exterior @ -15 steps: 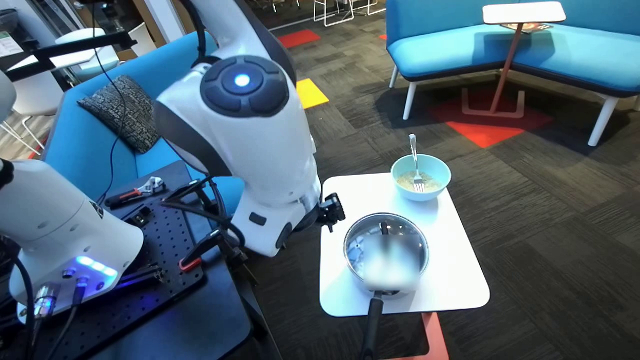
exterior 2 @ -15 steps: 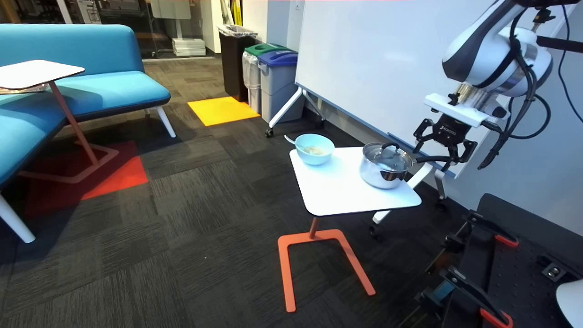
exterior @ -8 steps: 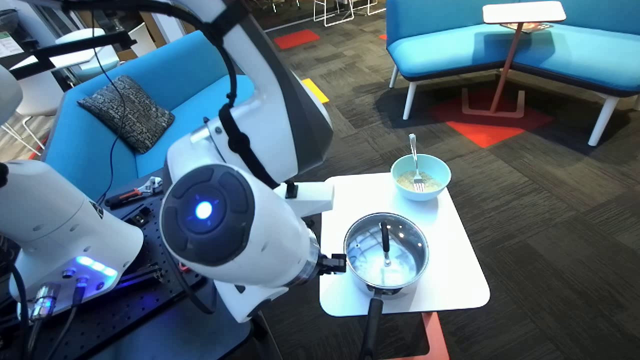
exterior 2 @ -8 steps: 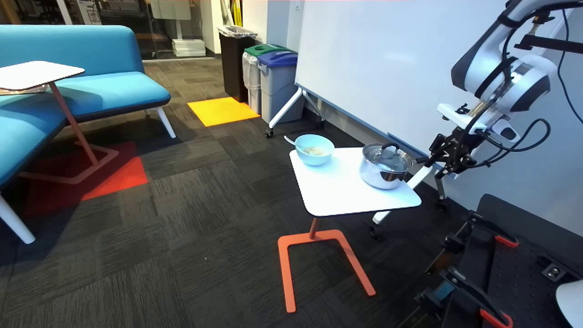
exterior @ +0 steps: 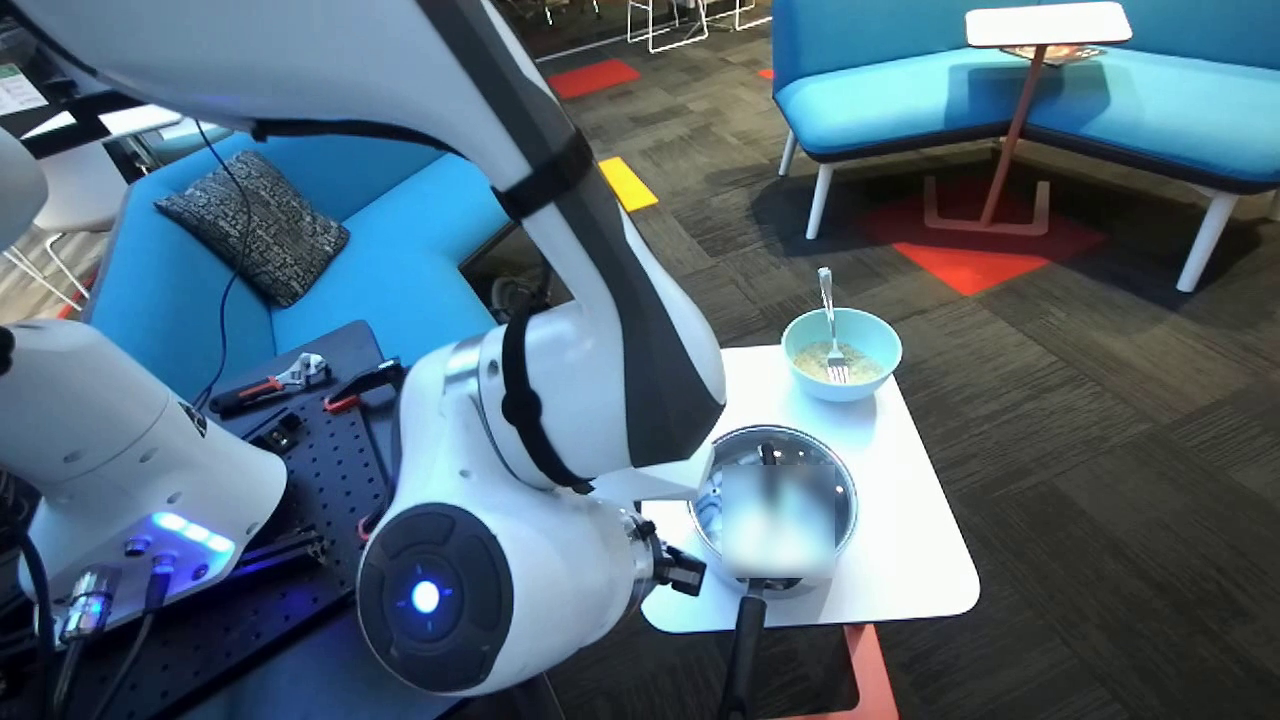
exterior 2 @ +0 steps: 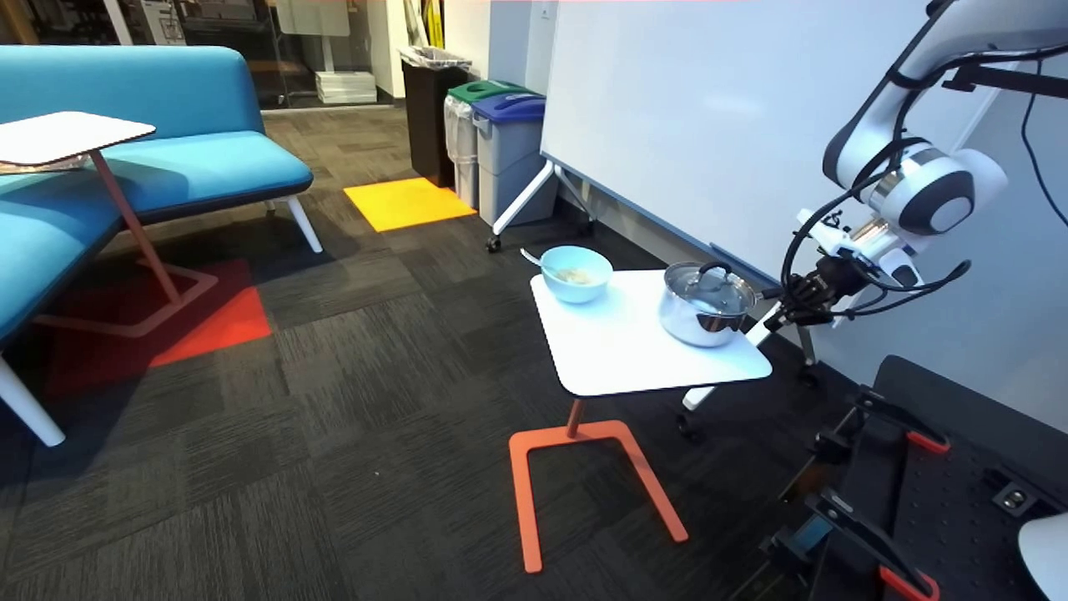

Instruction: Push the silver pot backwards

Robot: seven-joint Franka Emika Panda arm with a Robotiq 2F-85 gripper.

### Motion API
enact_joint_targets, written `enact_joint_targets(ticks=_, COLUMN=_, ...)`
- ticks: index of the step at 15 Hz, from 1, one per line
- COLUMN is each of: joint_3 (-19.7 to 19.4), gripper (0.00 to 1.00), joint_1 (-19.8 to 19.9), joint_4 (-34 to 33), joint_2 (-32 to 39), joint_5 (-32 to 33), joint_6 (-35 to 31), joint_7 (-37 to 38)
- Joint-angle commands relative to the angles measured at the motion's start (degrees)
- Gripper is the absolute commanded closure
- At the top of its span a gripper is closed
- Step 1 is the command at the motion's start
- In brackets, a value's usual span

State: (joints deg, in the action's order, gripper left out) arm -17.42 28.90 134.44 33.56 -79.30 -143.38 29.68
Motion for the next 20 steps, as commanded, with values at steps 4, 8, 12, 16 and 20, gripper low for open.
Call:
enact_joint_targets(ticks=4, joint_3=-1.47, gripper=1.0, joint_1=-0.48, joint_4=-3.47, joint_2=4.54, joint_5=-7.14, joint_6=4.1, joint_7=-1.47)
enact_joint_targets(ticks=8, joint_3=-1.31, gripper=1.0, joint_1=-0.79, joint_4=-5.34, joint_2=6.43, joint_5=-11.01, joint_6=5.15, joint_7=-2.04)
enact_joint_targets(ticks=12, joint_3=-1.25, gripper=1.0, joint_1=-1.27, joint_4=-7.08, joint_2=7.78, joint_5=-14.49, joint_6=4.95, joint_7=-3.56)
enact_joint_targets(ticks=16, joint_3=-1.22, gripper=1.0, joint_1=-1.59, joint_4=-7.99, joint_2=8.19, joint_5=-18.08, joint_6=5.1, joint_7=-6.55)
enact_joint_targets(ticks=20, joint_3=-1.17, gripper=1.0, joint_1=-1.86, joint_4=-8.51, joint_2=8.46, joint_5=-19.64, joint_6=5.43, joint_7=-8.03)
